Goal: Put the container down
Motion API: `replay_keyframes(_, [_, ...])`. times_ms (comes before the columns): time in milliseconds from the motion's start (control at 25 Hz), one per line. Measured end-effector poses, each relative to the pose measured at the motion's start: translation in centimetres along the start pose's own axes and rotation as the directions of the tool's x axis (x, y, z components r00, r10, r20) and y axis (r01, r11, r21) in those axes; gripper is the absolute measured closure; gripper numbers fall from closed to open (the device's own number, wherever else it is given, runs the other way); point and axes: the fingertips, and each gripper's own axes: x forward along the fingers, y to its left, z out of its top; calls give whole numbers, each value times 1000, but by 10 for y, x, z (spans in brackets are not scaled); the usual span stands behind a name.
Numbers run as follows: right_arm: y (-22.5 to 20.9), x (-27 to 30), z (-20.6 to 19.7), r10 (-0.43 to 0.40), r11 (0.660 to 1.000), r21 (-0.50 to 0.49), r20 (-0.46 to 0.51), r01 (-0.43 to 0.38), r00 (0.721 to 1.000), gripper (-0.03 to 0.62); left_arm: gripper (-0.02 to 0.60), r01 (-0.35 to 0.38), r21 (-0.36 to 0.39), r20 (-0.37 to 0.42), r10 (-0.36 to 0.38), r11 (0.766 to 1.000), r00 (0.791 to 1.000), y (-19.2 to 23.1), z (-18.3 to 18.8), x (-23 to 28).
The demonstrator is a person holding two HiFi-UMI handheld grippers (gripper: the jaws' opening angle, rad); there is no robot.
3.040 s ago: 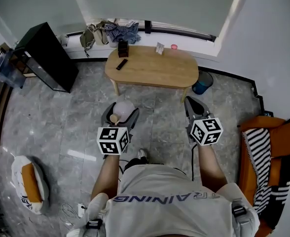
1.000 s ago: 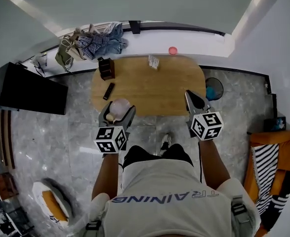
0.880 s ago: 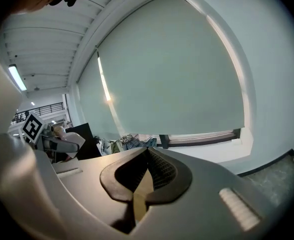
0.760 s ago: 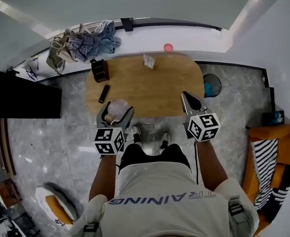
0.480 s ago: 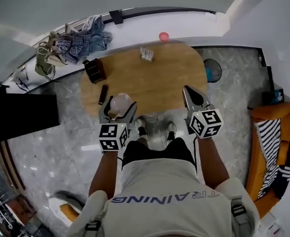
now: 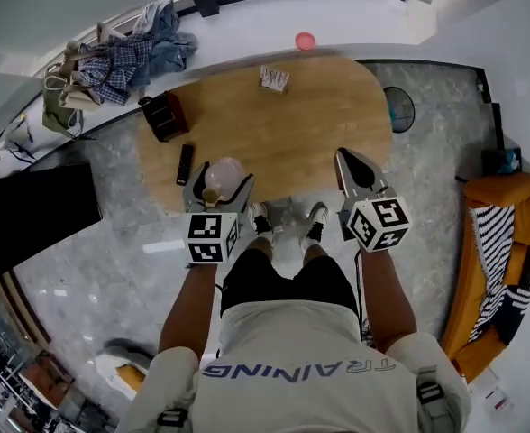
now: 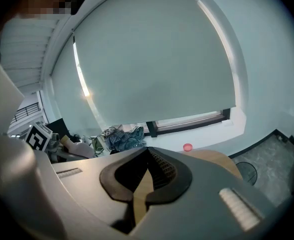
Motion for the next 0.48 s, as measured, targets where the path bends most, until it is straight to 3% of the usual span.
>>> replay_keyframes(480, [-42, 50, -121, -27, 993, 106, -140, 42, 990, 579, 181, 47, 49, -129, -41, 998, 991, -3, -106, 150])
